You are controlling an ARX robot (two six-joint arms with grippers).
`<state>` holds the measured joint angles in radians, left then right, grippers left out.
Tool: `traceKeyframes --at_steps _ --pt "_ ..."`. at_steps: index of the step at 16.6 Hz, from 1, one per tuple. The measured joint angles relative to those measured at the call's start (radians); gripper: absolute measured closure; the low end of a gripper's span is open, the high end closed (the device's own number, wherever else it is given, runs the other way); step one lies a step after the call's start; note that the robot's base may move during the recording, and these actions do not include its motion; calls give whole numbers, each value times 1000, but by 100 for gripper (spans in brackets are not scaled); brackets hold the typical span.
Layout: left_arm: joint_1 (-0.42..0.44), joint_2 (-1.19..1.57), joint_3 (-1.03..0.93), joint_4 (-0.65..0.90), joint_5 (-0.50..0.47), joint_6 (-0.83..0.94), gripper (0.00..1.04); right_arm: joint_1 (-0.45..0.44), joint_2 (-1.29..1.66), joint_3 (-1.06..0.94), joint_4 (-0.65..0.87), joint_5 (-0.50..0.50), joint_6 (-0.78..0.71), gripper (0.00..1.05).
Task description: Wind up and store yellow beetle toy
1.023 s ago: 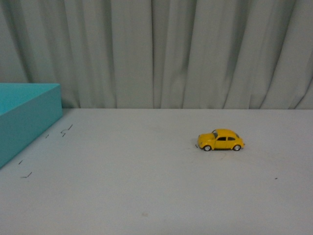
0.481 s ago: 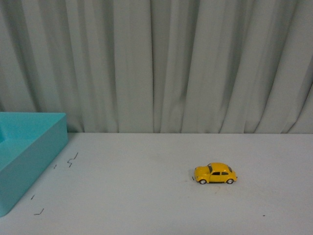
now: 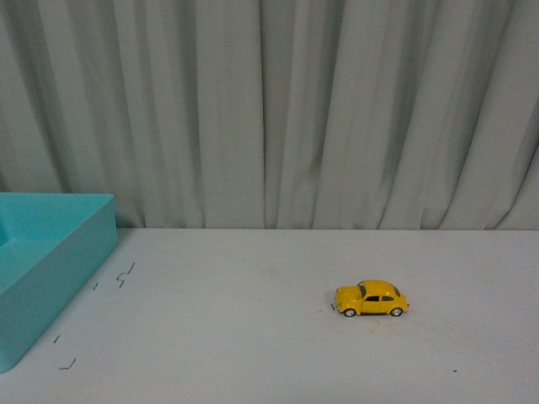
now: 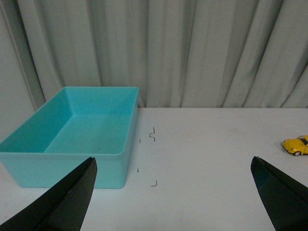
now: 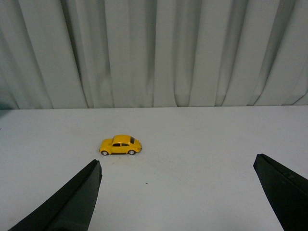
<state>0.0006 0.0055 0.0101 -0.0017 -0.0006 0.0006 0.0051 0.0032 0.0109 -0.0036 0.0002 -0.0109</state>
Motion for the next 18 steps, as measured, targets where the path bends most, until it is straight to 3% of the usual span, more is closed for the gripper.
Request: traceKeyframes --at_steps 18 --pt "0 0 0 0 0 0 7 0 0 0 2 0 0 7"
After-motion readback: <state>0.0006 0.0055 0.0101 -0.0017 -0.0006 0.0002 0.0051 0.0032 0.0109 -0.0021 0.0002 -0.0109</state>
